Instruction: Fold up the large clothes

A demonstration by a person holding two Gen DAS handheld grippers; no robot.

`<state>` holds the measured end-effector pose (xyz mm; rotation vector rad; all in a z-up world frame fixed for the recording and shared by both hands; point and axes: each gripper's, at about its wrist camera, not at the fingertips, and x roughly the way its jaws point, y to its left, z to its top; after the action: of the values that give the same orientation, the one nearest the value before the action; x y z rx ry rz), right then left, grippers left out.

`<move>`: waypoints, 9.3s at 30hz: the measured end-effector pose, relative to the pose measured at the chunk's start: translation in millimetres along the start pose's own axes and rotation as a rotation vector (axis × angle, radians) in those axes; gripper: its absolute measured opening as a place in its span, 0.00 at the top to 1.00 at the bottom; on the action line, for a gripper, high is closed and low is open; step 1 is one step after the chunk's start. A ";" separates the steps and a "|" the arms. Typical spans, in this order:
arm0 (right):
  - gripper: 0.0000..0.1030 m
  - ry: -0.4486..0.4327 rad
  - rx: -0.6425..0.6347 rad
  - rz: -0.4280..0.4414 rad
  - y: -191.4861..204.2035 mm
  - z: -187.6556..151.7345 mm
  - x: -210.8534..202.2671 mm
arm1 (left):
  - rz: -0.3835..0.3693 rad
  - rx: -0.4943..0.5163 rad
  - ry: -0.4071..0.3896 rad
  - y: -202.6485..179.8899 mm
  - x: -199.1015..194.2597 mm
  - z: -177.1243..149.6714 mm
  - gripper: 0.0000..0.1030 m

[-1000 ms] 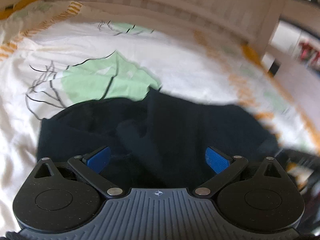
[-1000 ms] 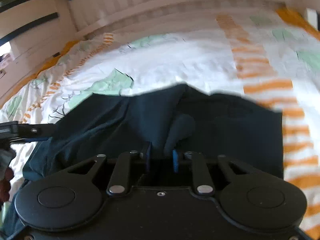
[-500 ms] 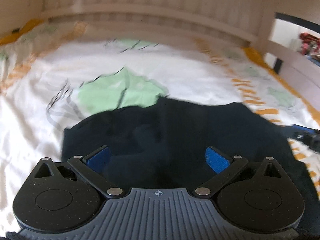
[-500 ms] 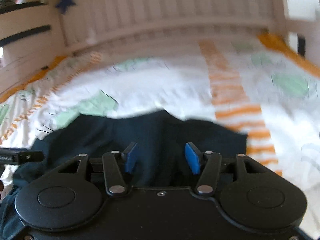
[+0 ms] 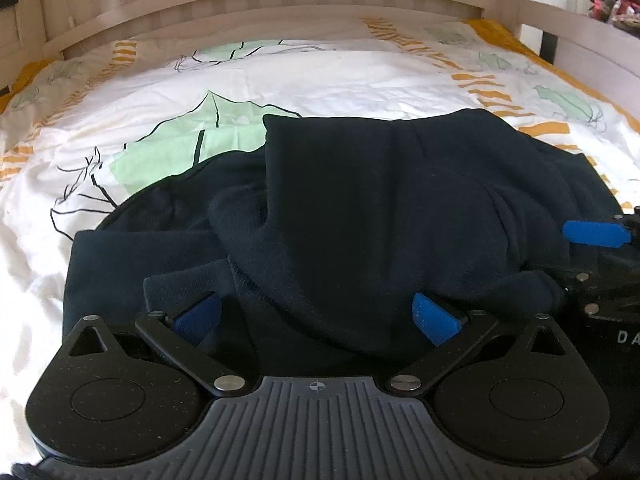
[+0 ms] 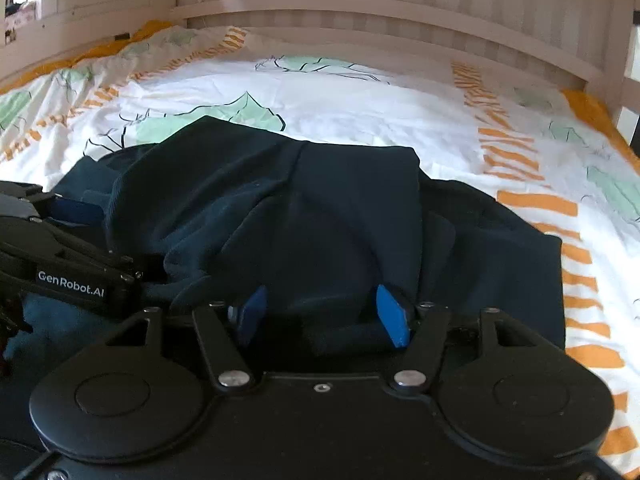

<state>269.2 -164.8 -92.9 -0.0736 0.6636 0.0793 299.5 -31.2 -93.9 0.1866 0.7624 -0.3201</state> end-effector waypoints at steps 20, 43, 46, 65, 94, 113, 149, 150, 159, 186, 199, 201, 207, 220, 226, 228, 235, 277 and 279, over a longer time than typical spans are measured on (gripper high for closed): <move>0.06 0.012 0.280 0.079 -78.2 -55.0 -148.2 | -0.163 -0.208 -0.005 57.1 -158.7 -71.6 0.00; 0.00 0.398 0.550 0.174 -94.5 -137.0 -158.6 | -0.132 -0.225 0.260 73.0 -154.4 -149.2 0.00; 0.00 0.400 0.554 0.173 -94.0 -139.2 -155.3 | -0.129 -0.225 0.269 72.0 -148.6 -150.2 0.00; 0.00 0.394 0.504 0.228 -82.1 -138.0 -161.7 | -0.182 -0.294 0.212 62.9 -169.1 -160.2 0.22; 0.82 -0.236 0.734 0.363 -145.1 -11.8 -171.3 | -0.303 -0.699 -0.291 135.1 -173.6 -7.0 0.90; 0.85 -0.040 0.724 0.124 -178.2 34.7 37.3 | -0.227 -0.794 -0.103 161.7 12.4 35.0 0.82; 0.17 -0.083 0.095 -0.079 -49.0 6.8 49.7 | 0.072 -0.196 -0.106 56.5 8.7 0.7 0.00; 0.17 -0.089 0.093 -0.083 -48.1 6.4 48.9 | 0.080 -0.195 -0.119 54.3 8.7 -0.4 0.00; 0.16 -0.112 0.113 -0.070 -52.0 5.0 51.9 | 0.088 -0.203 -0.138 52.9 9.6 -0.4 0.00; 0.04 -0.076 0.487 0.057 -139.3 -43.3 -57.2 | -0.073 -0.513 -0.045 131.8 -76.0 -42.5 0.00; 0.00 -0.007 0.605 0.303 -152.5 -58.0 -6.6 | -0.197 -0.504 0.061 140.4 -18.3 -27.4 0.00; 0.00 -0.019 0.638 0.335 -156.9 -58.1 -0.8 | -0.201 -0.501 0.058 139.8 -12.0 -21.0 0.00; 0.00 -0.049 0.638 0.380 -156.3 -49.3 15.9 | -0.245 -0.499 0.048 135.5 7.9 -6.8 0.01; 0.71 -0.001 0.661 0.328 -156.1 -42.8 10.9 | -0.248 -0.647 0.035 152.7 -12.9 -13.0 0.83; 0.76 -0.036 0.684 0.328 -151.7 -21.9 -27.1 | -0.325 -0.694 -0.049 152.0 -55.4 -8.0 0.85; 0.77 -0.036 0.688 0.334 -152.0 -18.6 -42.0 | -0.355 -0.714 -0.053 148.3 -70.1 -7.2 0.85; 0.77 0.049 0.662 0.319 -142.7 -34.5 -107.7 | -0.424 -0.701 -0.008 137.7 -128.3 -39.2 0.85; 0.00 0.076 0.446 0.130 -109.2 -112.4 -89.0 | -0.191 -0.446 -0.007 110.1 -104.6 -122.9 0.00; 0.00 0.078 0.443 0.127 -108.3 -112.0 -89.0 | -0.198 -0.460 -0.006 111.2 -105.5 -122.7 0.01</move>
<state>141.3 -287.4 -121.2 0.3933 0.7500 0.0500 187.6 130.0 -101.4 -0.3250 0.8305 -0.3237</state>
